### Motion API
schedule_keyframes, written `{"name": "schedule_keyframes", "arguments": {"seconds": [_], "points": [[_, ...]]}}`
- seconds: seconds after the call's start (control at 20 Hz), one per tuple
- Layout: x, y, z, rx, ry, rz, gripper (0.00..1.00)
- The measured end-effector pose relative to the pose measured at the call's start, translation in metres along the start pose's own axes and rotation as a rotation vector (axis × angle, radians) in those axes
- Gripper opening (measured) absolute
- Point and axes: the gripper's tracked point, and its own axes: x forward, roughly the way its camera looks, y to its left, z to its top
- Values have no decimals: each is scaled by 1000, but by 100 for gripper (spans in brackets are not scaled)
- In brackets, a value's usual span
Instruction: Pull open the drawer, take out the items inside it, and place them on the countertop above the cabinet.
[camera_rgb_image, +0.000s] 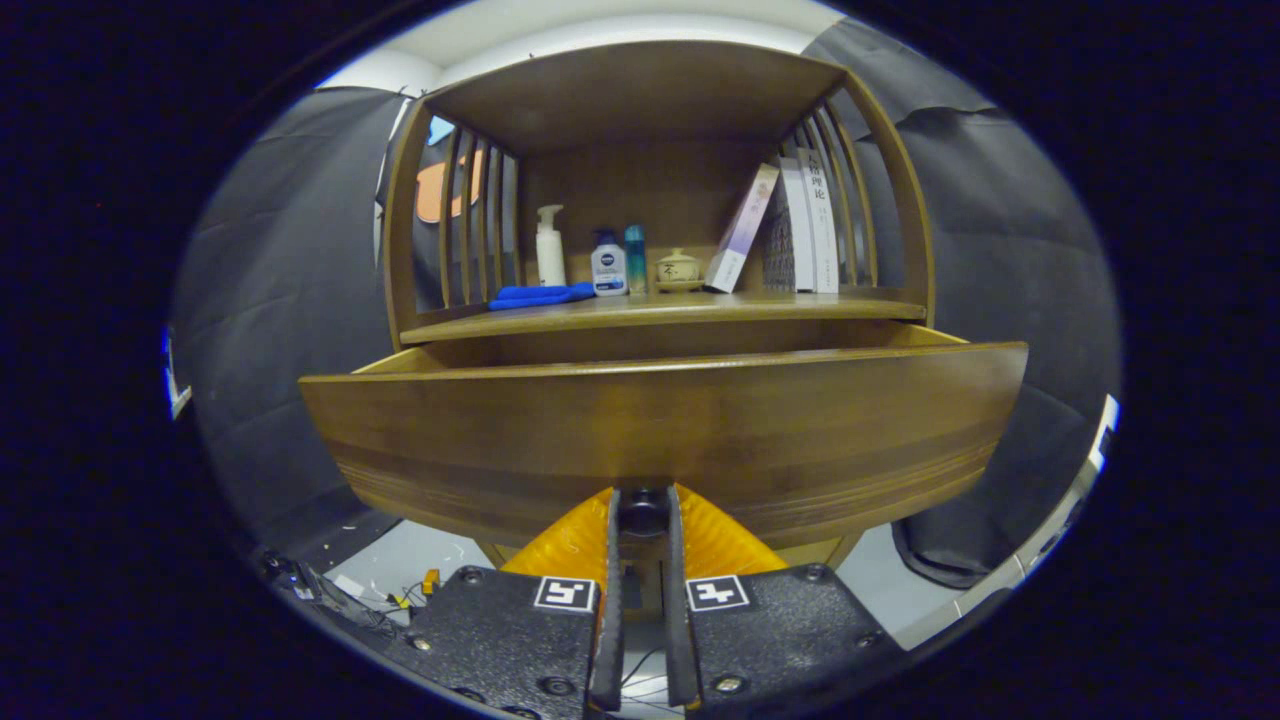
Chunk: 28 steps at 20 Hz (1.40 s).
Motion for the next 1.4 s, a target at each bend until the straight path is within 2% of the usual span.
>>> {"name": "schedule_keyframes", "arguments": {"seconds": [1.35, 1.4], "points": [[-69, 15, -31, -77, 54, 102, 20], [-70, 14, -31, -91, 59, 100, 23]]}}
